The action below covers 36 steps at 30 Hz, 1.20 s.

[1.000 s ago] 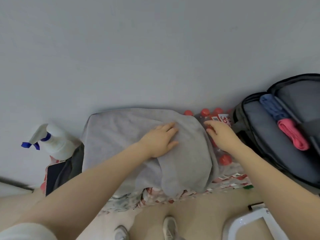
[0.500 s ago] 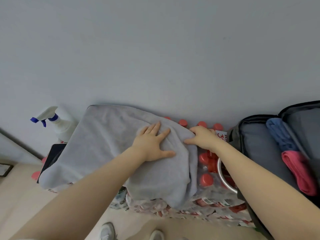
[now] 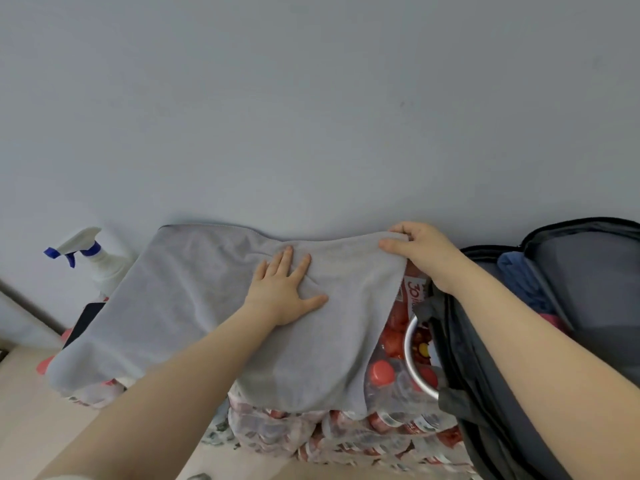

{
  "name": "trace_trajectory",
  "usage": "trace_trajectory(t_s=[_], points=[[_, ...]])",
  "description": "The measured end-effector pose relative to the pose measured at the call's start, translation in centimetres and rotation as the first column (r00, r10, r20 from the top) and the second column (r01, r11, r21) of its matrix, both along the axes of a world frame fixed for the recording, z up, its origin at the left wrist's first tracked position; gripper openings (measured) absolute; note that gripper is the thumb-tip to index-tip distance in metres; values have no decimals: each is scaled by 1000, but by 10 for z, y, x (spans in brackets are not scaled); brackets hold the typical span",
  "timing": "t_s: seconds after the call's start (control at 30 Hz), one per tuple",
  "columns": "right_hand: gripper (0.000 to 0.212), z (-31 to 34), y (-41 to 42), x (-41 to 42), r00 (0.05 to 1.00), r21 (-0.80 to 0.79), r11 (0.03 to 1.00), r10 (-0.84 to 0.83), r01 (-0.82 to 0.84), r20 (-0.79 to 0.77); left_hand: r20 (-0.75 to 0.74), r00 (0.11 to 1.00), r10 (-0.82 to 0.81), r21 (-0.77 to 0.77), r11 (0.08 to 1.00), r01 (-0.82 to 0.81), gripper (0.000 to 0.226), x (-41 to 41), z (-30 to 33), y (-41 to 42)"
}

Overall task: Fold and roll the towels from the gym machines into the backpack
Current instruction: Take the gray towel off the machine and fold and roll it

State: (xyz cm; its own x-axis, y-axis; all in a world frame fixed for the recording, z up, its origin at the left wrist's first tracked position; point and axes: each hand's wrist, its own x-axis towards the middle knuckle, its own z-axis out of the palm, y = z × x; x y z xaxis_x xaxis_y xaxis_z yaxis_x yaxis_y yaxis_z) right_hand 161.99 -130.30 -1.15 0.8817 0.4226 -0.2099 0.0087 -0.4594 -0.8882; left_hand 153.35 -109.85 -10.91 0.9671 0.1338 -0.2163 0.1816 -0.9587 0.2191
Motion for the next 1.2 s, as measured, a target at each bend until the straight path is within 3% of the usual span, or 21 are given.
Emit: trace_trajectory(t_s=[0.1,0.23,0.37,0.47,0.57,0.7,0.8,0.97,1.07,1.2], points=[[20,1,18,-12,997,105,993,-51,45,55,-21,1000,-14,-63,998,12,82,4,6,3],[28,10,56,-34,963,85,991,81,-106,257,108,993,48,-426,905,2,67,-5,30,33],[23,21,117,-52,931,93,963,215,-251,296,222,966,135,-426,904,-28,59,-32,46,78],[20,18,173,-64,930,150,931,299,-333,214,258,943,210,-408,909,-90,53,-53,45,122],[30,9,229,-73,922,151,915,349,-374,169,245,898,364,-478,852,-215,44,-71,38,168],[23,-13,296,-72,884,-29,924,374,-382,281,156,840,520,-581,736,-347,41,-82,27,221],[11,-31,334,-60,887,-96,916,401,-389,231,21,841,541,-646,650,-401,41,-78,11,254],[14,-60,363,-48,828,-373,838,504,-398,247,-205,851,483,-712,523,-469,41,-61,-21,283],[20,-67,360,-50,813,-373,819,536,-436,226,-298,861,412,-722,493,-486,46,-46,-37,292],[34,-66,355,-53,704,-424,689,694,-587,153,-348,876,333,-735,484,-475,43,-32,-54,305]])
